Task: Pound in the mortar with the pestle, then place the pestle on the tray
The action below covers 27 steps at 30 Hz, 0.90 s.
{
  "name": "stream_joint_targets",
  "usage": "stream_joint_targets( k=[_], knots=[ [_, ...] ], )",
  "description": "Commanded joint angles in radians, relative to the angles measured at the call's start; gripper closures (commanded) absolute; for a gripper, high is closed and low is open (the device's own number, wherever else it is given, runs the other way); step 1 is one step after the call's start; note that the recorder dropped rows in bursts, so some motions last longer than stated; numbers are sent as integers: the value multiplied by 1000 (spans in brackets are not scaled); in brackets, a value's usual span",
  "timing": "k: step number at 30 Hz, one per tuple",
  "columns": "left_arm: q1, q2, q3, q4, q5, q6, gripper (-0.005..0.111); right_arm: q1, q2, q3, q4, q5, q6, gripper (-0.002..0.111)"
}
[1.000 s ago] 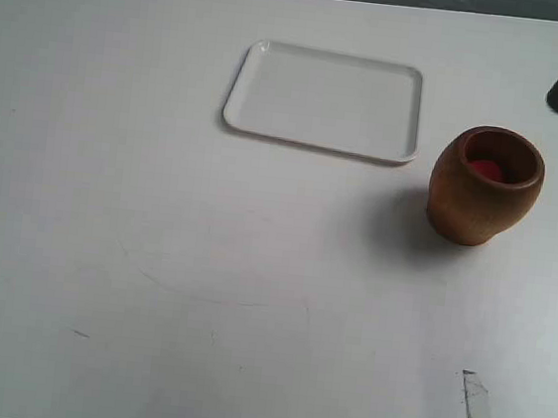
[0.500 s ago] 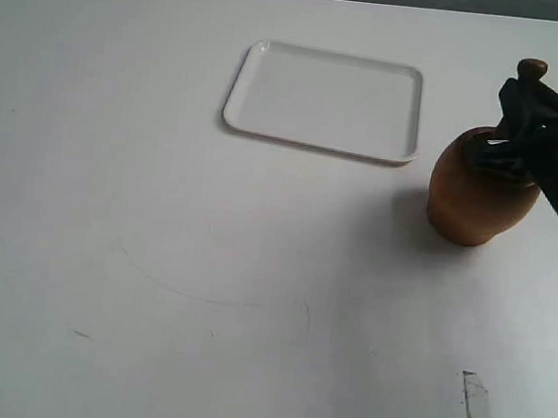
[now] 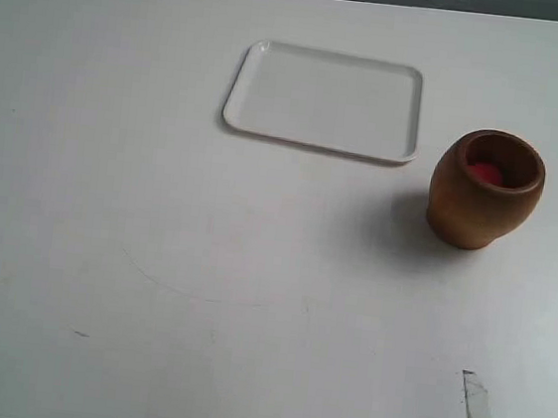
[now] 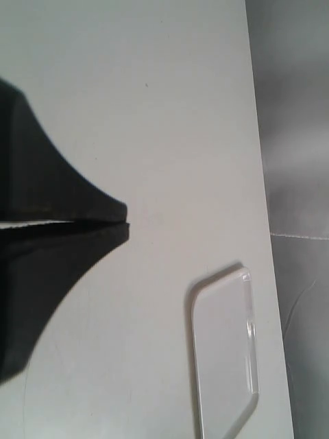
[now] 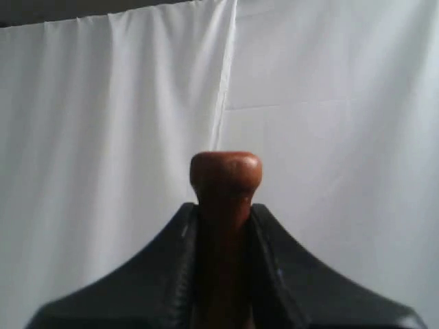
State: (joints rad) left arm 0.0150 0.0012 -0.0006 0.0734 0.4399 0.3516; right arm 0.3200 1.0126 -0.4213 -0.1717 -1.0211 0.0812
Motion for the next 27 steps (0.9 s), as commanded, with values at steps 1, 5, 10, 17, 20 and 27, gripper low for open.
stream_joint_targets(
  k=[1, 5, 10, 17, 20, 27],
  knots=[
    [-8, -1, 1, -7, -3, -8, 107, -3, -19, -55, -25, 170, -6, 108],
    [-8, -1, 1, -7, -3, -8, 107, -3, 108, -35, -25, 149, -6, 108],
    [-8, -1, 1, -7, -3, -8, 107, -3, 349, 20, 5, -29, 0, 108],
    [-8, -1, 1, -7, -3, -8, 107, -3, 661, 127, 51, -200, 9, 108],
    [-8, -1, 1, -7, -3, -8, 107, -3, 732, 127, 44, -200, -6, 108],
    [-8, -1, 1, -7, -3, -8, 107, -3, 674, 127, 98, -200, -30, 108]
  ],
)
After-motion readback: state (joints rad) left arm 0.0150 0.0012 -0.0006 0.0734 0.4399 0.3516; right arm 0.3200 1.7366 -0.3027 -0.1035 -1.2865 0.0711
